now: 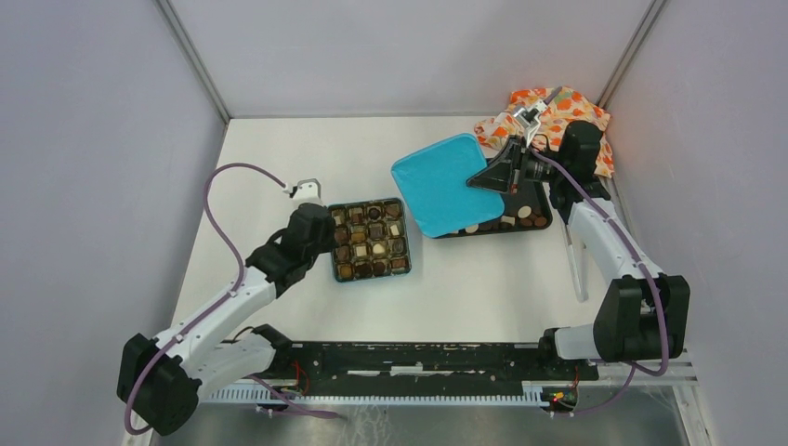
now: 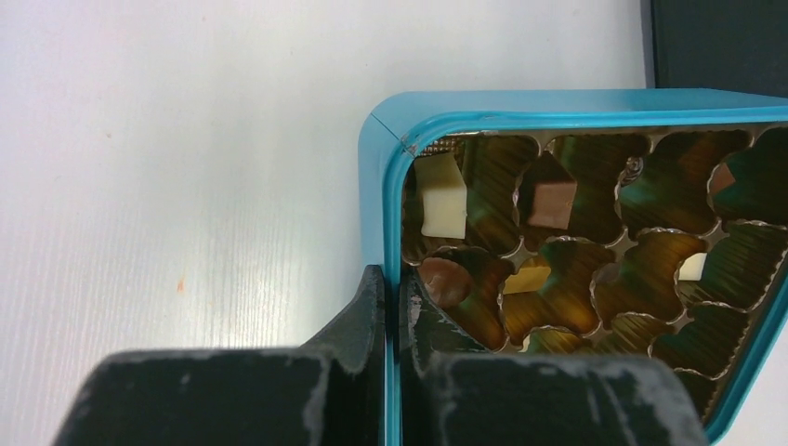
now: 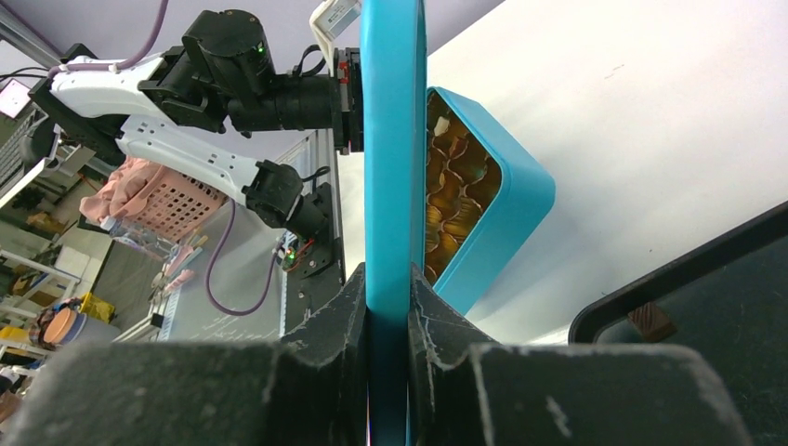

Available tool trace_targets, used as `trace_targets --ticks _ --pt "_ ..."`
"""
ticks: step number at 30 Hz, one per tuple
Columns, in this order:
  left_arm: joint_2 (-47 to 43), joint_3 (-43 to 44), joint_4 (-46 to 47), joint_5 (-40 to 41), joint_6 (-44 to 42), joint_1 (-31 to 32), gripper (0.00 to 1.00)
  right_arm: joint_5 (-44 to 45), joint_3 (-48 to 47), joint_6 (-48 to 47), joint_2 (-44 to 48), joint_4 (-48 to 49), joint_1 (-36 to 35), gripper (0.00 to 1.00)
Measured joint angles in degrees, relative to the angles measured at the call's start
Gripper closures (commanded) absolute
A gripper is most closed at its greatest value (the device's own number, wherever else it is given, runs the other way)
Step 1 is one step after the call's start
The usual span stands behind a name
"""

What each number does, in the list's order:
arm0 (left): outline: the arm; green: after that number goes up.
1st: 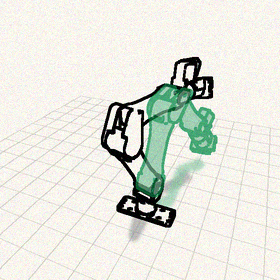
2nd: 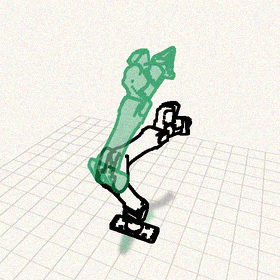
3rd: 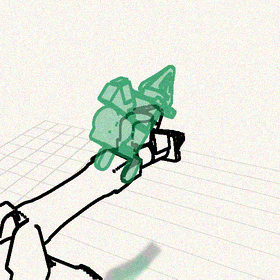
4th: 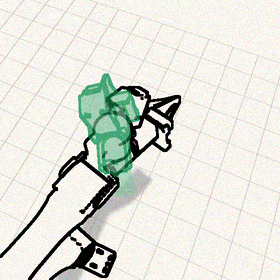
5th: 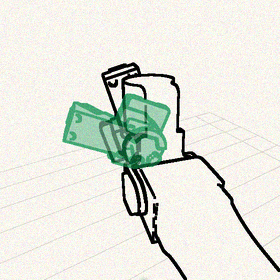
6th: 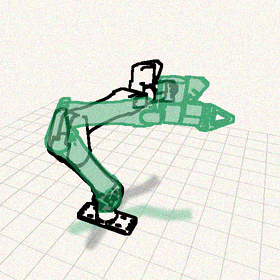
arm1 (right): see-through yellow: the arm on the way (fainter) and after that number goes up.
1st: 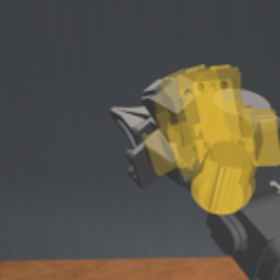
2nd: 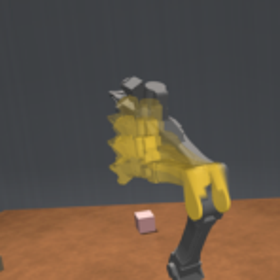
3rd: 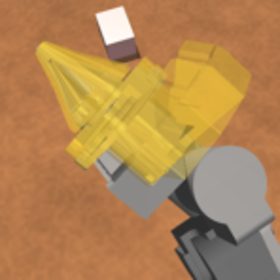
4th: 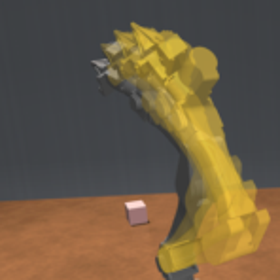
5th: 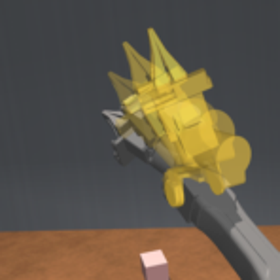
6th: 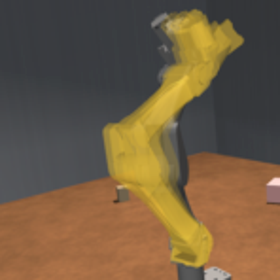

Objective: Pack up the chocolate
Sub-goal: Pick up the packing box from the center of the board, then place the packing box at the center of the board.

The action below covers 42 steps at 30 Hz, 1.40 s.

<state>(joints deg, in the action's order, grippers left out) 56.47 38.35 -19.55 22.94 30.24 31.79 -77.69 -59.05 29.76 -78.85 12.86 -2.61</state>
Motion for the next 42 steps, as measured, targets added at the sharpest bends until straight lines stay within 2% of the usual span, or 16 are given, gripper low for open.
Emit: trace_targets --ticks 15,21,25,31,32,38,42 --pt "-0.81 -0.7 1.51 0.96 -1.14 0.87 0.98 -0.96 0.0 0.0 0.13 -0.07 0.63 1.0" --pt "5.86 -0.72 1.49 -0.96 2.03 0.85 0.98 -0.94 0.0 0.0 0.13 -0.07 0.63 1.0" --pt "12.9 -0.24 1.4 -5.2 5.62 0.76 0.98 -0.48 0.28 0.17 0.13 0.0 0.63 1.0" --pt "22.38 3.82 0.74 -10.88 10.14 0.7 0.98 2.6 5.92 5.31 0.15 4.61 0.24 1.0" --pt "23.61 4.81 0.83 -11.61 10.73 0.68 0.93 3.23 7.61 7.5 0.15 6.6 0.04 1.0" --pt "27.41 8.24 0.92 -14.49 13.99 0.17 0.48 8.17 18.38 22.21 0.17 18.03 -1.36 1.0" --pt "26.36 9.14 -0.68 -16.31 15.34 0.22 0.34 10.6 23.32 34.38 0.17 28.28 -2.19 1.0"
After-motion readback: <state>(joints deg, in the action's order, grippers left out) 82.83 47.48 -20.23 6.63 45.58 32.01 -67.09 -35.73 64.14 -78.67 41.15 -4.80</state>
